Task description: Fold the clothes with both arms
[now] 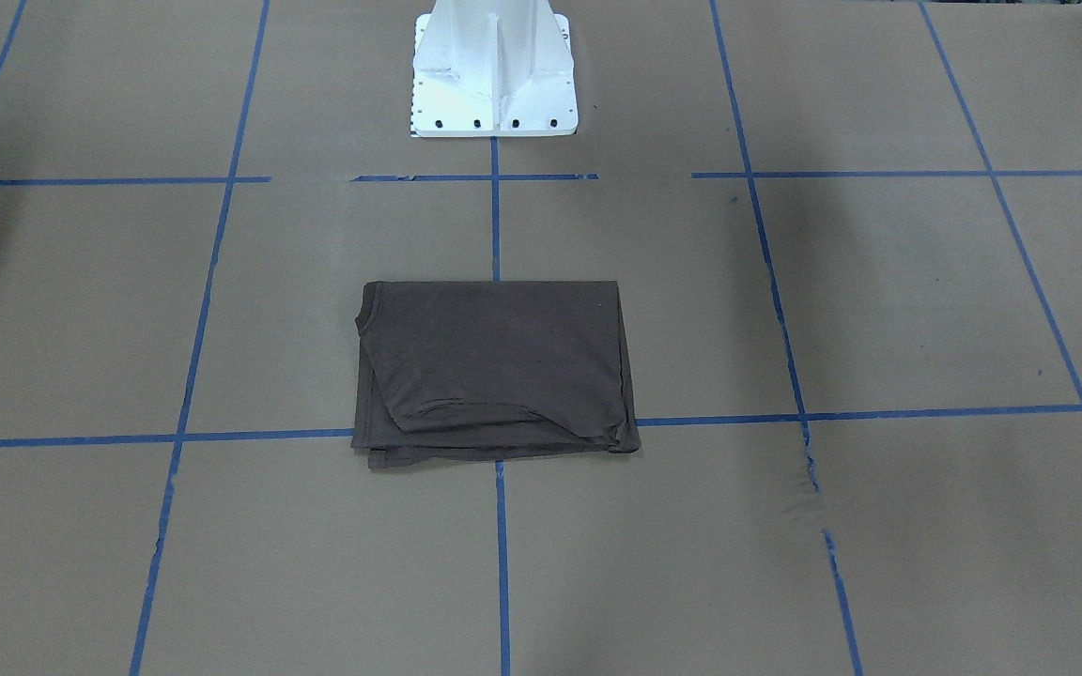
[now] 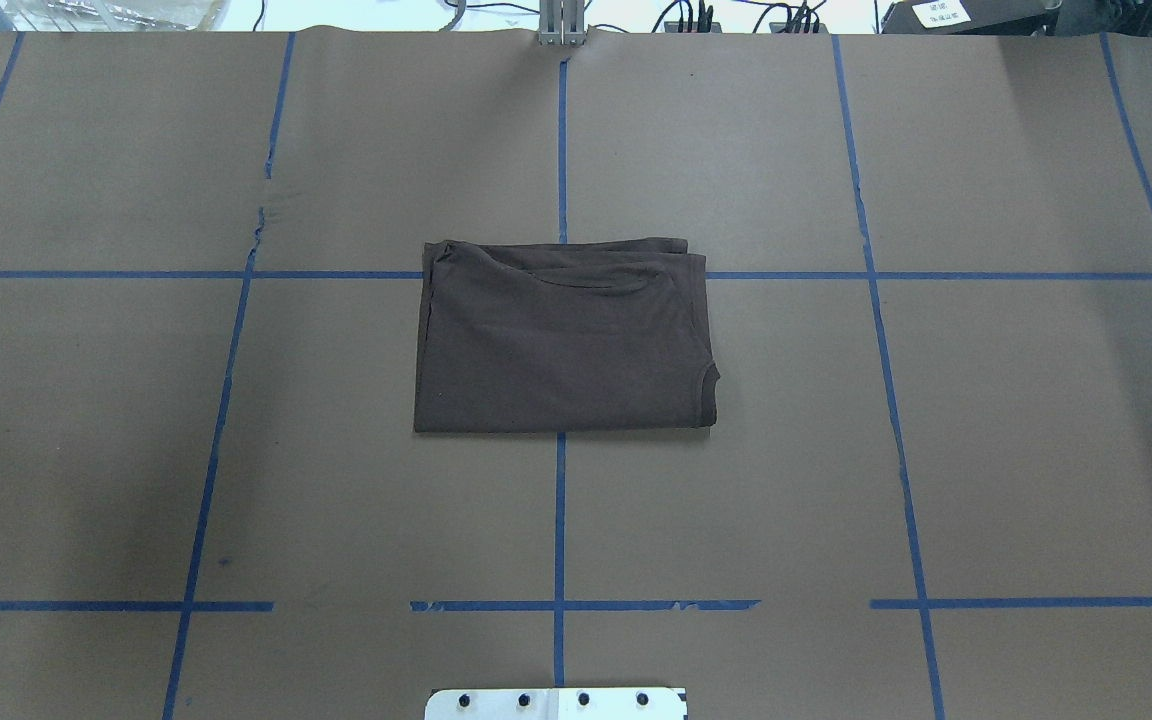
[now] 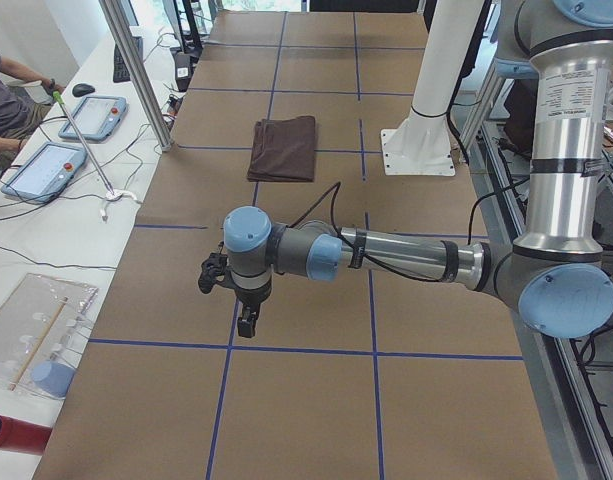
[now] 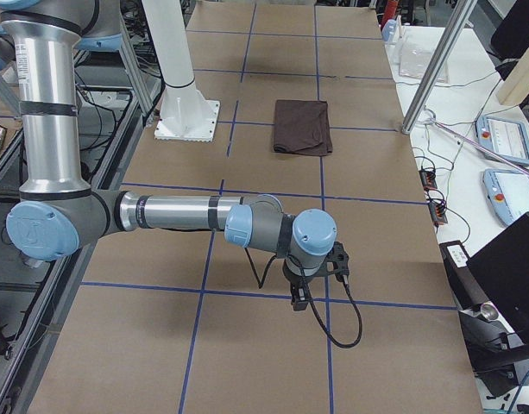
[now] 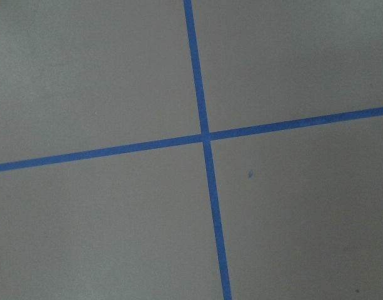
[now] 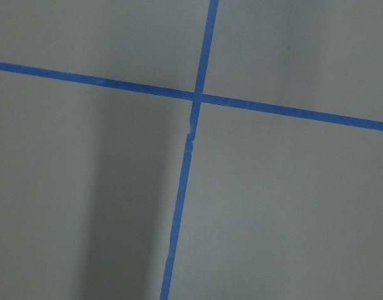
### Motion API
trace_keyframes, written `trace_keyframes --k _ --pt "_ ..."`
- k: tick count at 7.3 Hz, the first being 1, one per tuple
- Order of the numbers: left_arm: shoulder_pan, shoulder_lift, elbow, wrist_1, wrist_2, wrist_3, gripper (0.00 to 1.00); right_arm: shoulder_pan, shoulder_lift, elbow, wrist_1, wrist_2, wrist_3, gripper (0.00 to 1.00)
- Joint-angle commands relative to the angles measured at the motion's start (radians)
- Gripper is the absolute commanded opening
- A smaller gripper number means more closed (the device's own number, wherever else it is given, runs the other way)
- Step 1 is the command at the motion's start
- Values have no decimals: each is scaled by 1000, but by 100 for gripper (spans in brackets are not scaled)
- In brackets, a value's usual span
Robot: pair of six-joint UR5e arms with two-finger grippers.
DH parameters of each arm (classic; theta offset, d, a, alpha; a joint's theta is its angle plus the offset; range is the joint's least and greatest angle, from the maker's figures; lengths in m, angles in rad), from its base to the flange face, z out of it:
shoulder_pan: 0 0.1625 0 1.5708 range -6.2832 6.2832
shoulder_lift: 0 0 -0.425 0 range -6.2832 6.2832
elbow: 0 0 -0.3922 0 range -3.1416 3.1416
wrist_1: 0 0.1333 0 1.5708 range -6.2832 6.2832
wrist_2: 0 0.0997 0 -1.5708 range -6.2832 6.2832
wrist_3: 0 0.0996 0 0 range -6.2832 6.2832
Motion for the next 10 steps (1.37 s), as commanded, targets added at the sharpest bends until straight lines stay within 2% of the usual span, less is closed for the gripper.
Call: trace_keyframes --k 1,2,10 --pt "-74 -6 37 7 0 63 100 0 -5 -6 0 -2 12 100" --pt "-110 -11 66 7 -2 104 100 5 -15 -7 0 -1 12 100" --pt "-112 -15 51 12 -2 105 100 19 -24 5 3 5 11 100"
